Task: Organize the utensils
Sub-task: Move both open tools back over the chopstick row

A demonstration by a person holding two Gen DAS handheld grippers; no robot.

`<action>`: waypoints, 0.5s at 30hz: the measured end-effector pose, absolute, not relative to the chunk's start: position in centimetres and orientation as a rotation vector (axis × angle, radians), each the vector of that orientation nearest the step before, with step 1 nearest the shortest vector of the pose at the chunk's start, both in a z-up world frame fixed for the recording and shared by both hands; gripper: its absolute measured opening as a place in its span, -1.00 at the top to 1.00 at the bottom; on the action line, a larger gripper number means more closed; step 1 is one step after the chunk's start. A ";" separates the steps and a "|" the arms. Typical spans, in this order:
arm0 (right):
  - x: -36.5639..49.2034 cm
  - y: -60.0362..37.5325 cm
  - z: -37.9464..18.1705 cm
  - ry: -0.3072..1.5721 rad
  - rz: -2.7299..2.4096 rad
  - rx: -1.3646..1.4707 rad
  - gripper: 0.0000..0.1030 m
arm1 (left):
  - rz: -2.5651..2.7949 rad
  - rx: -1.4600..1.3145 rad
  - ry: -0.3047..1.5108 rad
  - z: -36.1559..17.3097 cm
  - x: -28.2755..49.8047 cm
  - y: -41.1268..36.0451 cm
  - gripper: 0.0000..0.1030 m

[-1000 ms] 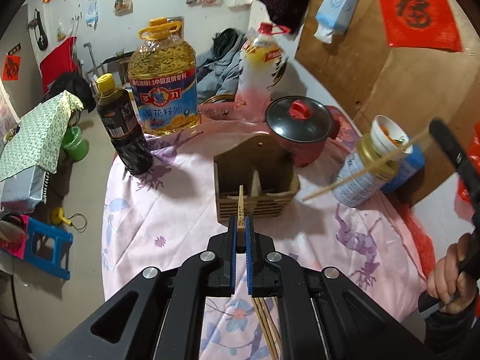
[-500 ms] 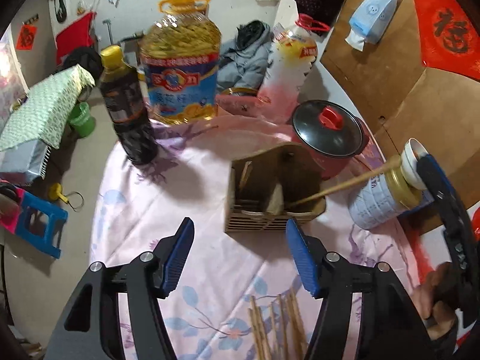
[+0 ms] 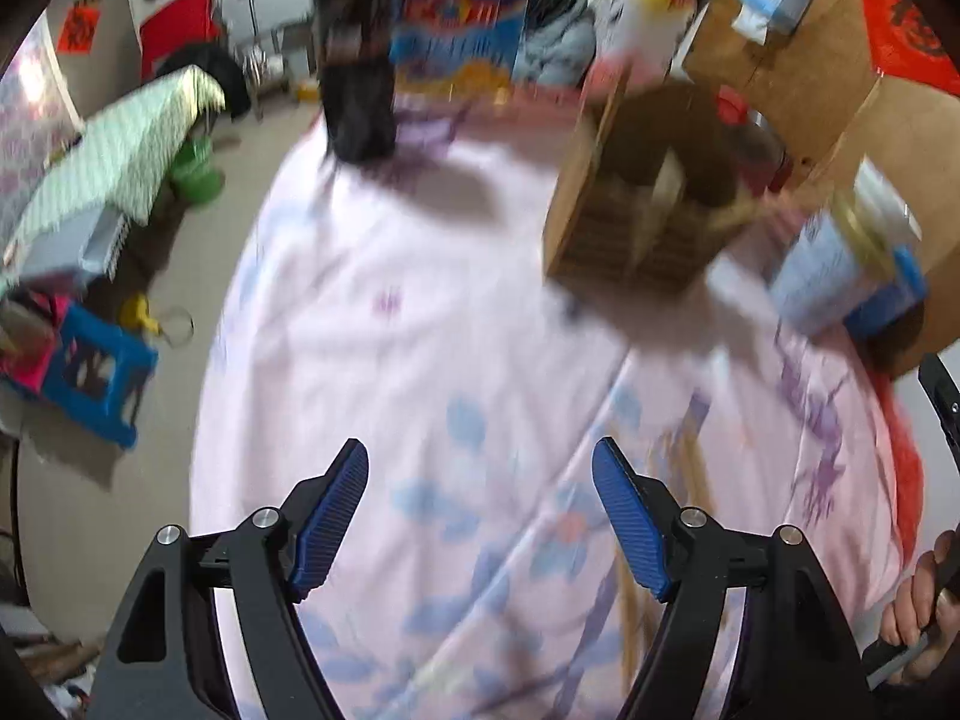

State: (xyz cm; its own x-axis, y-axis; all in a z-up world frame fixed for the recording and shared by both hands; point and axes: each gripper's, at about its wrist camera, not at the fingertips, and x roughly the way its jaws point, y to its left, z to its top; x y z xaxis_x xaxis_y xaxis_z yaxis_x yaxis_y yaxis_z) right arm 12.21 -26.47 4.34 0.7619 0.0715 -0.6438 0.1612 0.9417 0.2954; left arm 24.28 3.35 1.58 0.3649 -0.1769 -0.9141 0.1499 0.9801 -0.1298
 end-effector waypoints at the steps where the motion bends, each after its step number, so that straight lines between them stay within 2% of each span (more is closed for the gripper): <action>1: 11.2 -26.1 3.6 0.729 -0.055 0.345 0.23 | -0.210 -0.024 1.198 0.6 23.3 3.8 -0.47; 8: 3.2 -24.1 -2.6 0.929 -0.122 0.358 0.23 | -0.272 -0.006 1.293 -4.7 16.8 5.4 -0.47; 15: 0.6 -24.0 -4.1 0.976 -0.115 0.419 0.23 | -0.388 0.142 1.273 -6.3 12.1 2.2 -0.48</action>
State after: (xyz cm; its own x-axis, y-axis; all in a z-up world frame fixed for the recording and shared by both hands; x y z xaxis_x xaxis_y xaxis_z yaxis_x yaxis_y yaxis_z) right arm 0.56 -24.00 -4.13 0.5613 0.0919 -0.8225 0.2798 0.9142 0.2931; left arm 12.12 2.18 -6.31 0.2395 -0.2040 -0.9492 0.3598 0.9267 -0.1084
